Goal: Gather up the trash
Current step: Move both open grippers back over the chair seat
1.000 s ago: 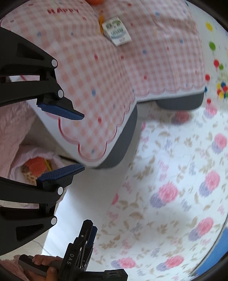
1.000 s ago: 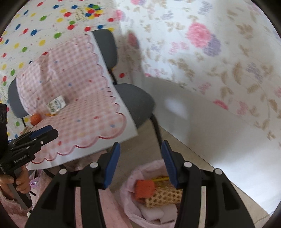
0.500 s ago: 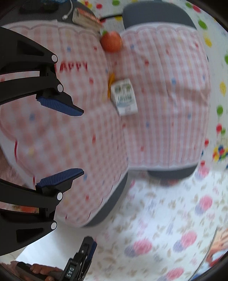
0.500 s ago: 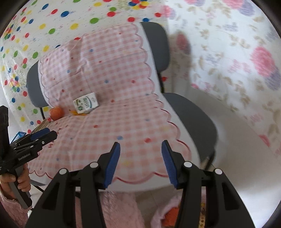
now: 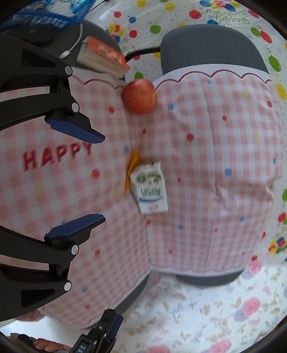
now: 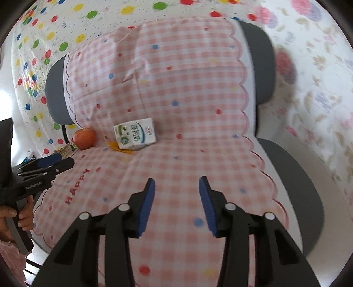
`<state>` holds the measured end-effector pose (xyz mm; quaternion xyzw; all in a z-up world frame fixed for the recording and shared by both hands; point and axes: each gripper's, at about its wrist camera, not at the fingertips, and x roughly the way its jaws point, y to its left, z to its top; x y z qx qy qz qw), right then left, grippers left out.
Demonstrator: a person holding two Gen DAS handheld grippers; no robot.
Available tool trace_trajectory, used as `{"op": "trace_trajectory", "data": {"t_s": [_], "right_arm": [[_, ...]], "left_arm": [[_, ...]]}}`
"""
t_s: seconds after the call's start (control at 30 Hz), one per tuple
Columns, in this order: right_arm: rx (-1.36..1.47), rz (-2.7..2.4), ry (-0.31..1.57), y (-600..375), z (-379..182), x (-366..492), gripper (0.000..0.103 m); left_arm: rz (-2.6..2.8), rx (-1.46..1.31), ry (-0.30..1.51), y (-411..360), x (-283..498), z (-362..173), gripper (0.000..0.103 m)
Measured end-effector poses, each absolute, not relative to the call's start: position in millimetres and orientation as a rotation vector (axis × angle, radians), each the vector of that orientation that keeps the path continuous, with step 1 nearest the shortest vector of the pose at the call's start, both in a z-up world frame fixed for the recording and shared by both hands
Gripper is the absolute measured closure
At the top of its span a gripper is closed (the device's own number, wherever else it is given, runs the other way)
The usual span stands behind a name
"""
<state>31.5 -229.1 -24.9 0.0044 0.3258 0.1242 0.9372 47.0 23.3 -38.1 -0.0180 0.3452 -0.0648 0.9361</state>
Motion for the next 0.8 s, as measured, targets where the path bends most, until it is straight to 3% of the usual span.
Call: {"op": "trace_trajectory", "data": {"t_s": [0.23, 0.37, 0.47, 0.6, 0.8], "right_arm": [[-0.02, 0.294, 0.644, -200, -27, 87, 0.067], [-0.033, 0.276, 0.616, -190, -31, 121, 0.077], [-0.023, 0.251, 0.612, -187, -40, 148, 0.083], [-0.021, 0.228, 0.626, -185, -53, 166, 0.084], [-0.034, 0.238, 0.62, -179, -60, 168, 0.084]], "left_arm": [[-0.083, -0.064, 0.771, 37, 107, -49, 0.036], [-0.067, -0.099, 0.812, 38, 137, -61, 0.037], [-0.054, -0.116, 0.837, 39, 152, -74, 0.041], [-0.09, -0.198, 0.894, 44, 168, -93, 0.063], [-0.104, -0.273, 0.902, 53, 186, -99, 0.064]]}}
